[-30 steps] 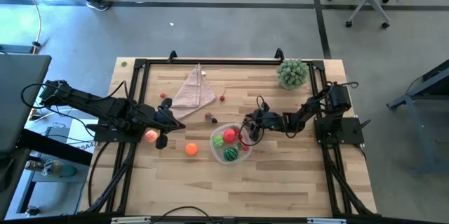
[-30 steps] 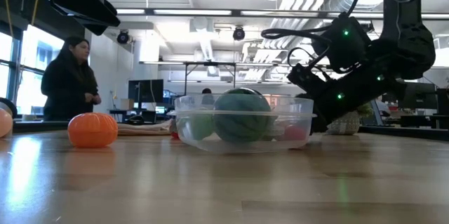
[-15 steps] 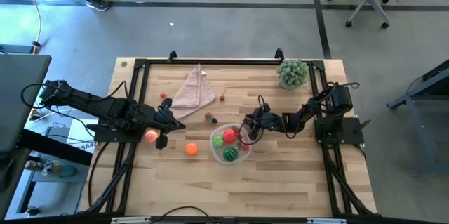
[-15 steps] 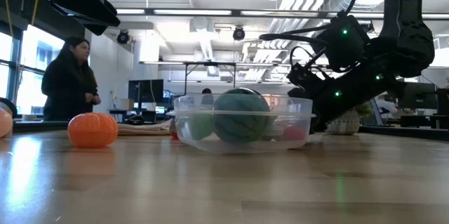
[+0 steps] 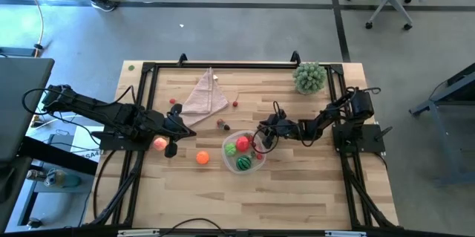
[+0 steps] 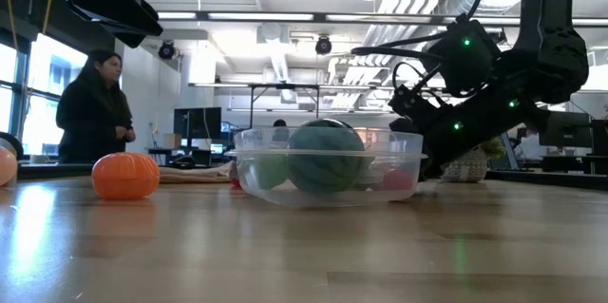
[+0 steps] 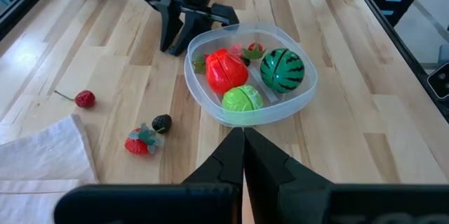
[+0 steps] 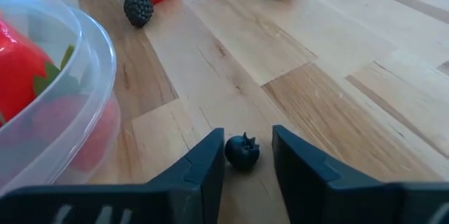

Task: Pick and placing Produce into tupperware
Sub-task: Put the blueberry into the transparent bin

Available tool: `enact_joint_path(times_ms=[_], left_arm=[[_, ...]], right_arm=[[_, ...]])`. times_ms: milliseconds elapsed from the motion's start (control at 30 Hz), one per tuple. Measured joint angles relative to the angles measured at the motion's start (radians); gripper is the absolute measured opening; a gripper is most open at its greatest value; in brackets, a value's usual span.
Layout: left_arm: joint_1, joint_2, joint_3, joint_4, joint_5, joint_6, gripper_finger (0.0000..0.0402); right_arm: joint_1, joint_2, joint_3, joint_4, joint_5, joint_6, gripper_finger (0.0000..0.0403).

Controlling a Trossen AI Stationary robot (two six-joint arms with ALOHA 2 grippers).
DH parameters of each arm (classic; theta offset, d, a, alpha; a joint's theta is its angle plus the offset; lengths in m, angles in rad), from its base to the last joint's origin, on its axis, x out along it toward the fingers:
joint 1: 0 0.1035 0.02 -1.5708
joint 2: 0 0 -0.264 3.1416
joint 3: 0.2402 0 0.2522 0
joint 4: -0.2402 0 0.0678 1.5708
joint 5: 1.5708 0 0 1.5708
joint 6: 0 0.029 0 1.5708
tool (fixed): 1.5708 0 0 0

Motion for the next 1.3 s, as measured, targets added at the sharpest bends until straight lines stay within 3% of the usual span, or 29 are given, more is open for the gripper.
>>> enact_joint_path(times_ms=[967, 1300], left_arm=[[0.000, 0.000, 0.000, 0.000, 0.000, 0.000, 0.0001], [0.000, 0.000, 0.000, 0.000, 0.000, 0.000, 0.0001]], right_arm=[[0.002, -0.049, -0.005, -0.053, -0.022, -0.108, 0.0093], [0.004, -0.146, -0.006, -0.198, -0.048, -0.093, 0.0045]])
